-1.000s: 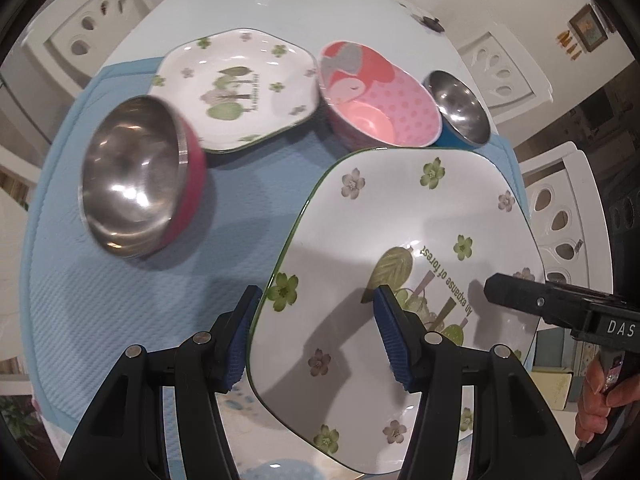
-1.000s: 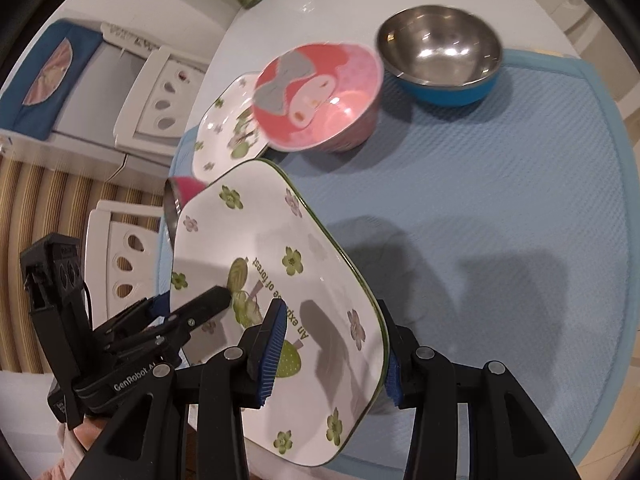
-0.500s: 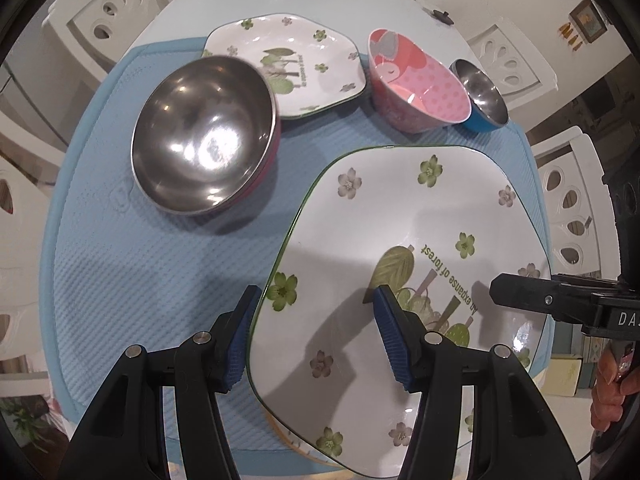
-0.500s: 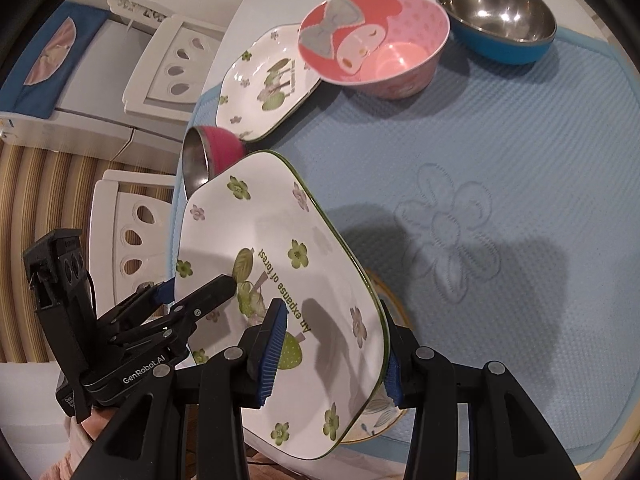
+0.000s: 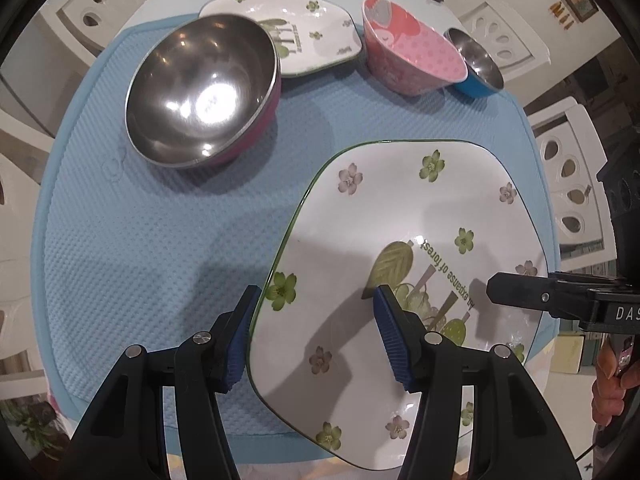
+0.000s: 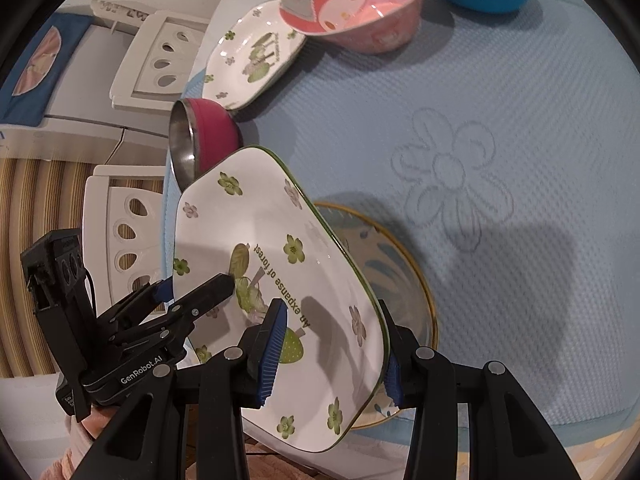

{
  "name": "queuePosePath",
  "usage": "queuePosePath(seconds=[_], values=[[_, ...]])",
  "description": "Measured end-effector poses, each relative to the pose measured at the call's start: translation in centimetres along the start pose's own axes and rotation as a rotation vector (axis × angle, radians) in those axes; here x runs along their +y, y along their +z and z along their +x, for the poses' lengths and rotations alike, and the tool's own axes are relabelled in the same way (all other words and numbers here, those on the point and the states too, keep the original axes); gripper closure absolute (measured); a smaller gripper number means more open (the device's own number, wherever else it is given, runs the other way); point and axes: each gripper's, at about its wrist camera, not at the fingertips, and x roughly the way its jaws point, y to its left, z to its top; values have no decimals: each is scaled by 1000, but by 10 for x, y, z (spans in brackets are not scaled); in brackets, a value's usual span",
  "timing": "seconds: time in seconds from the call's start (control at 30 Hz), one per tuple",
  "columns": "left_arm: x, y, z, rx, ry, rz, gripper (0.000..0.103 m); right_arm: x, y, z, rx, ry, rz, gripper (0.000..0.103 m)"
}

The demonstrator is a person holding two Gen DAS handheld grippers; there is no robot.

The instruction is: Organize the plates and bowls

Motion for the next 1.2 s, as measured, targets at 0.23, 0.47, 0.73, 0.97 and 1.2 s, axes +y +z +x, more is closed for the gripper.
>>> queuePosePath(seconds=[0.23,0.47,0.73,0.97,1.2], values=[[-1,-11,9,31,-3,12,49,-8,-11,12,14,0,39,61],[-3,-13,14,46,2,26,49,-16,-20,24,39,-10,71,61],[-12,-11,18,45,27,56,49,-25,-26,34,60,-14,101,61],[-15,-12,19,40,53,73,49,-31,-30,41,74,-10,119,61],[-16,-10,20,39,65,59,49,-33,-29,42,78,-7,123,61]])
